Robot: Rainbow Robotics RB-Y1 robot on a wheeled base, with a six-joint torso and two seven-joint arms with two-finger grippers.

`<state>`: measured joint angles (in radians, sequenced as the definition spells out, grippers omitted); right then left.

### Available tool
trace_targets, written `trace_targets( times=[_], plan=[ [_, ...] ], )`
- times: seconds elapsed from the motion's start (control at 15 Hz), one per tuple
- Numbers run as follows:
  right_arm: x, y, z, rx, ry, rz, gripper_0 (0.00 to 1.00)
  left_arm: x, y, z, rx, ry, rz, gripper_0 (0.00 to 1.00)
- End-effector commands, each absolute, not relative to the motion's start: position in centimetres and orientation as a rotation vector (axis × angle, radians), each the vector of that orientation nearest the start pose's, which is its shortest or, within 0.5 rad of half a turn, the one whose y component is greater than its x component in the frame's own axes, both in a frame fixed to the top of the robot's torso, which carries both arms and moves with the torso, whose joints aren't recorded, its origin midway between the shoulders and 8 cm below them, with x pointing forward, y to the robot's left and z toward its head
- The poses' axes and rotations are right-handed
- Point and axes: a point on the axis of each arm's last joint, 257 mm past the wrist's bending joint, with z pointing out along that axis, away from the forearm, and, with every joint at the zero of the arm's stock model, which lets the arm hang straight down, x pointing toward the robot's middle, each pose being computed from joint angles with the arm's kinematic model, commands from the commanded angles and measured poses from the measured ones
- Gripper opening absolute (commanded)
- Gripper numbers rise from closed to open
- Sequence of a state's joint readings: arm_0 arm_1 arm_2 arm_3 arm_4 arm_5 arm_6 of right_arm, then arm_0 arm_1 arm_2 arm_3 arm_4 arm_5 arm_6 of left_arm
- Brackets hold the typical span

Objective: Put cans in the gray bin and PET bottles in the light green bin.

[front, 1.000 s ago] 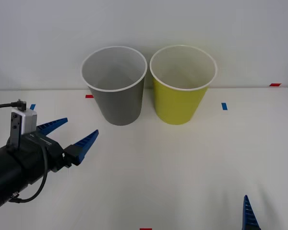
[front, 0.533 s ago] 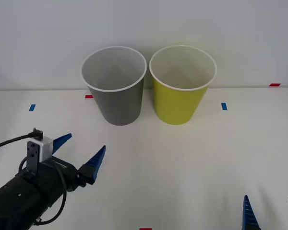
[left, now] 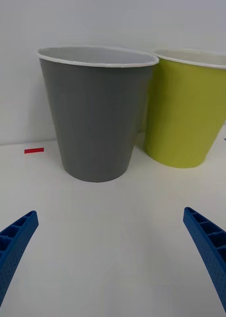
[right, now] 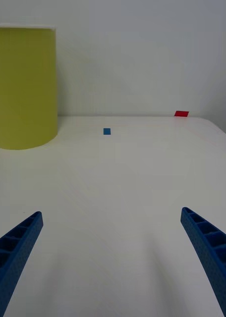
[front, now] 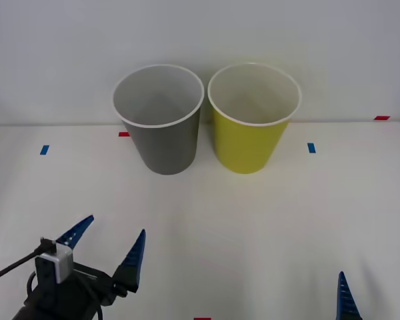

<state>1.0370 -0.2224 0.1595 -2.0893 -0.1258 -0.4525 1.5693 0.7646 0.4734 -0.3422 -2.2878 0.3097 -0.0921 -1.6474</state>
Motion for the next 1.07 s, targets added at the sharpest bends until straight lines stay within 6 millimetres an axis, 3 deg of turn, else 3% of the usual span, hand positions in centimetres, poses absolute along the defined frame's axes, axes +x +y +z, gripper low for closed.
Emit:
trace_targets(
  times=[0.07,0.33,0.53,0.8,1.07],
  plan=[
    [24.5,-29.0,-24.9,0.043,1.615,-0.096,0.96,29.3,18.2,-22.3,0.182,1.639,-0.245,1.0],
    [24.5,-29.0,-24.9,0.043,1.615,-0.096,0.97,25.7,19.3,-23.8,0.178,1.579,-0.172,1.0],
    [24.5,-29.0,-24.9,0.043,1.615,-0.096,0.96,23.8,21.2,-24.8,0.177,1.591,-0.049,1.0],
    [24.5,-29.0,-24.9,0.043,1.615,-0.096,0.96,21.7,23.0,-25.9,0.139,1.632,-0.022,1.0],
    [24.5,-29.0,-24.9,0.043,1.615,-0.096,0.96,21.0,23.5,-26.8,0.119,1.651,-0.012,1.0]
  ],
)
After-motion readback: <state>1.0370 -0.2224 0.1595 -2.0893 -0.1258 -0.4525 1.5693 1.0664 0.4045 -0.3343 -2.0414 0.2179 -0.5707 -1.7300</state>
